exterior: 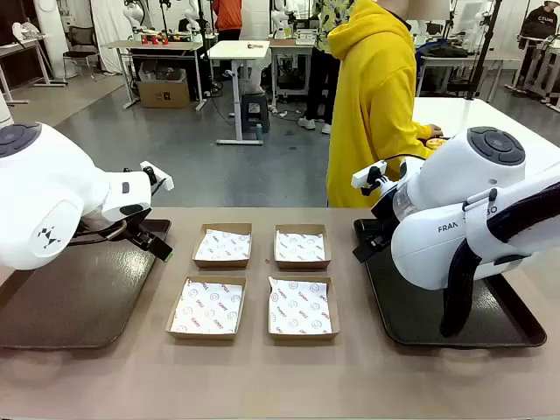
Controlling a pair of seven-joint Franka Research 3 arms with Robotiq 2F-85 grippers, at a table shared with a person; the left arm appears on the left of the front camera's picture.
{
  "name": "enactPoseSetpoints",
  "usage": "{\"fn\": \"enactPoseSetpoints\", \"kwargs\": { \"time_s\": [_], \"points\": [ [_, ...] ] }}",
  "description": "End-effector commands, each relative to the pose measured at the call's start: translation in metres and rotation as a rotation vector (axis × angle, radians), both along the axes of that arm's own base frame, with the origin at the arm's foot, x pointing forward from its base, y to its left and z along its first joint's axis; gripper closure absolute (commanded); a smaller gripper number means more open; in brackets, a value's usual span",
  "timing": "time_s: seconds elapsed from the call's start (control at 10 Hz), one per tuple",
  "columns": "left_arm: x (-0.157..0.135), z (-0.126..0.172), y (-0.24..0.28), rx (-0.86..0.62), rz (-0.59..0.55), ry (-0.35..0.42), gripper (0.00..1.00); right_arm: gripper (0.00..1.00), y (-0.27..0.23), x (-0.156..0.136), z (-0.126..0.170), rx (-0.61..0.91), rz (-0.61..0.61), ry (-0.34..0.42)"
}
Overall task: Individually package the donuts and arrange them on the tray.
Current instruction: Pick up one Paper togo box.
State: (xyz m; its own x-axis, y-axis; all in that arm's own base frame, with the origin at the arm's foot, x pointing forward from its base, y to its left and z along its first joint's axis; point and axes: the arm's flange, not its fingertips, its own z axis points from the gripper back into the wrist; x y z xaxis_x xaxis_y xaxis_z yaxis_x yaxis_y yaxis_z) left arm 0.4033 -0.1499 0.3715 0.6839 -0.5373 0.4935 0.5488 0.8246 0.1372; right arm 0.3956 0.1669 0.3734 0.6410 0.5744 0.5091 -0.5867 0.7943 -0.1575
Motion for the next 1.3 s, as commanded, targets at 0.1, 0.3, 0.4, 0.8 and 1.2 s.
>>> {"fn": "enactPoseSetpoints", "kwargs": {
  "time_s": [0.1,0.3,0.4,0.8,1.2],
  "points": [
    [0.0,0.0,0.0,0.0,0.0,0.0,0.0,0.0,0.0,0.0,0.0,0.0,0.0,0.0],
    [0.0,0.0,0.0,0.0,0.0,0.0,0.0,0.0,0.0,0.0,0.0,0.0,0.0,0.0],
    [0.0,0.0,0.0,0.0,0.0,0.0,0.0,0.0,0.0,0.0,0.0,0.0,0.0,0.0],
    [0.0,0.0,0.0,0.0,0.0,0.0,0.0,0.0,0.0,0.0,0.0,0.0,0.0,0.0],
    [0.0,0.0,0.0,0.0,0.0,0.0,0.0,0.0,-0.001,-0.015,0.001,-0.051,0.003,0.022]
  ]
}}
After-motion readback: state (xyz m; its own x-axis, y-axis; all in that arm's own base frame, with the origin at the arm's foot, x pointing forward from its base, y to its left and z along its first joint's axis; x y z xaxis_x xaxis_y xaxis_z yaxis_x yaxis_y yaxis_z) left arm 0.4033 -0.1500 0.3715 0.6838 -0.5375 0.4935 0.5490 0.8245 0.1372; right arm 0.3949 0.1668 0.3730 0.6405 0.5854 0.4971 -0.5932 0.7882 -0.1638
